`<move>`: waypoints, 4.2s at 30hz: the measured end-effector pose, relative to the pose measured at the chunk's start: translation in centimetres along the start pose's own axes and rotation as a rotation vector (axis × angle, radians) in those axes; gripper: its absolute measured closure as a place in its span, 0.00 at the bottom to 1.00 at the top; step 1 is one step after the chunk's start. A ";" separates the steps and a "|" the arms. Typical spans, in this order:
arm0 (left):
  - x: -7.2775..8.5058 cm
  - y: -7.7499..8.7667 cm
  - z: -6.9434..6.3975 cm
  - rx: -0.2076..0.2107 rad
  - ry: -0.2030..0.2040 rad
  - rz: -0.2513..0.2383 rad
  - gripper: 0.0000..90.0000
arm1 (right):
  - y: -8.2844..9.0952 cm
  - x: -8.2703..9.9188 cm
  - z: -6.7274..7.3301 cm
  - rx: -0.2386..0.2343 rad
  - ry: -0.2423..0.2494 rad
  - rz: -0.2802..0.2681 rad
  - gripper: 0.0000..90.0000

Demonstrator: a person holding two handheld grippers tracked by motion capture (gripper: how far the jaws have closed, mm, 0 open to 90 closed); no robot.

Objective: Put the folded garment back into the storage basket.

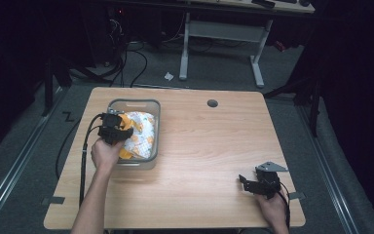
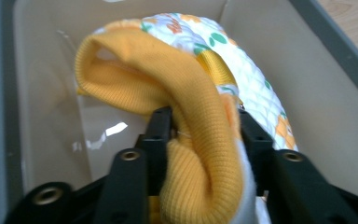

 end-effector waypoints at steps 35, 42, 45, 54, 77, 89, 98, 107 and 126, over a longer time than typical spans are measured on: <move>0.9 8.3 -3.5 0.042 0.017 -0.314 0.36 | 0.0 0.0 0.0 0.000 0.000 0.000 0.25; 1.5 9.1 -4.5 0.082 0.009 -0.351 0.33 | 0.0 0.0 0.0 0.000 0.001 0.001 0.25; 1.6 9.3 -4.8 0.096 0.010 -0.359 0.33 | 0.0 0.0 0.0 0.000 0.000 0.001 0.25; 1.5 9.5 -7.3 0.152 -0.028 -0.388 0.32 | 0.0 0.0 0.0 0.002 0.001 -0.002 0.25; 1.2 9.1 -11.2 0.216 -0.072 -0.389 0.30 | 0.0 0.0 0.0 0.002 0.000 -0.002 0.25; 1.0 9.1 -12.4 0.244 -0.081 -0.378 0.30 | 0.0 0.0 0.0 0.003 -0.002 -0.001 0.25; 0.6 8.5 -14.0 0.279 -0.105 -0.378 0.30 | 0.0 0.0 0.0 0.002 -0.002 -0.001 0.25; 0.6 7.8 -15.0 0.298 -0.120 -0.365 0.30 | 0.0 0.0 0.0 0.002 -0.002 -0.001 0.25; 0.8 5.5 -17.6 0.348 -0.155 -0.341 0.30 | 0.0 0.0 0.0 0.003 -0.002 -0.001 0.25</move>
Point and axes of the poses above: each handheld gripper's, and its own axes: y roughly backward along the jaws, x roughly out of its underside, z roughly to its left, the point moved 1 cm from there along -y, roughly forward along the jaws, and after that the axes turned 12 degrees about -y, right-handed, at the moved point
